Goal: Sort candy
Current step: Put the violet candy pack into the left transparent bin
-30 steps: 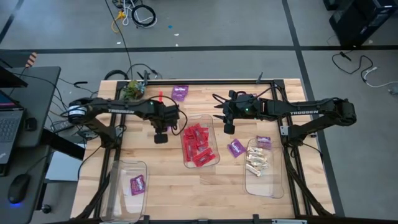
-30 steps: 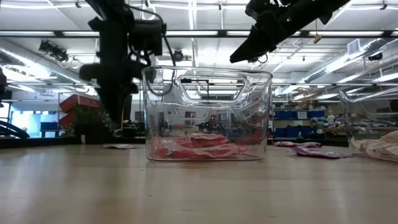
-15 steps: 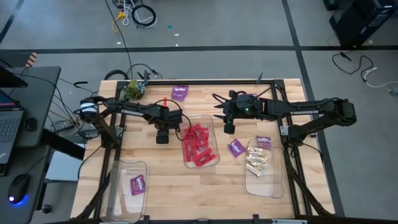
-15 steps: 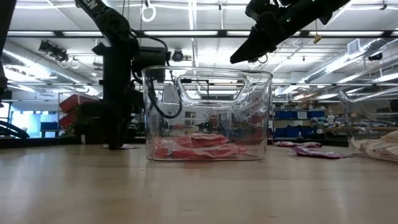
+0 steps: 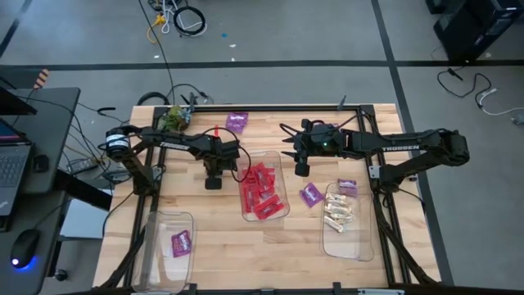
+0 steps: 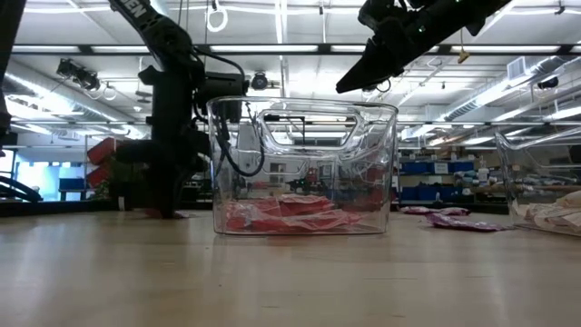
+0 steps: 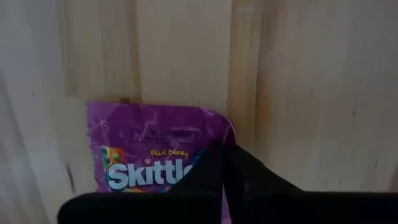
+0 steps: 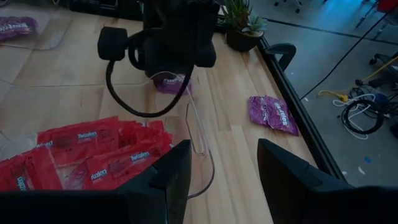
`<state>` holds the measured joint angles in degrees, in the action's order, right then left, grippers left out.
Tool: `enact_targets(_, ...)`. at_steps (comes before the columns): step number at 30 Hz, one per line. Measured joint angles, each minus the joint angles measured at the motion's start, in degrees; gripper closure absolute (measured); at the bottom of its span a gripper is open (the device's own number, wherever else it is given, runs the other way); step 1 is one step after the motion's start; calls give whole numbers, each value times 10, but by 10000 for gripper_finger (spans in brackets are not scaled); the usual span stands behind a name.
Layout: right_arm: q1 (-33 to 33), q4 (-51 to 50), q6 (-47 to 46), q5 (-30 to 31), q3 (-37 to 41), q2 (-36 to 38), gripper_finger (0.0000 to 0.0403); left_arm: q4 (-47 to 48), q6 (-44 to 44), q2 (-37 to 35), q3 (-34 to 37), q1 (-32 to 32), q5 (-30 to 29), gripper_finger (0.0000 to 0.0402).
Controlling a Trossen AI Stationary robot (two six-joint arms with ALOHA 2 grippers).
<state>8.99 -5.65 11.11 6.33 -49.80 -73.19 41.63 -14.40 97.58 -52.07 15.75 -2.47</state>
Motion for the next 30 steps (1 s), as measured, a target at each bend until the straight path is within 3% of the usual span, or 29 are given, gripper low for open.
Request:
enact_targets(8,0,-3,0,0,0,0,234,62,33,-53,-48,-10,-34,400)
enact_targets(17,0,-2,5,0,0,0,234,196,106,-146,-123,-37,-16,401)
enact_targets(26,1,1,11,0,0,0,234,394,183,-181,-252,-147,1,401)
enact_targets(30,1,1,11,0,0,0,234,452,249,-181,-308,-204,68,401)
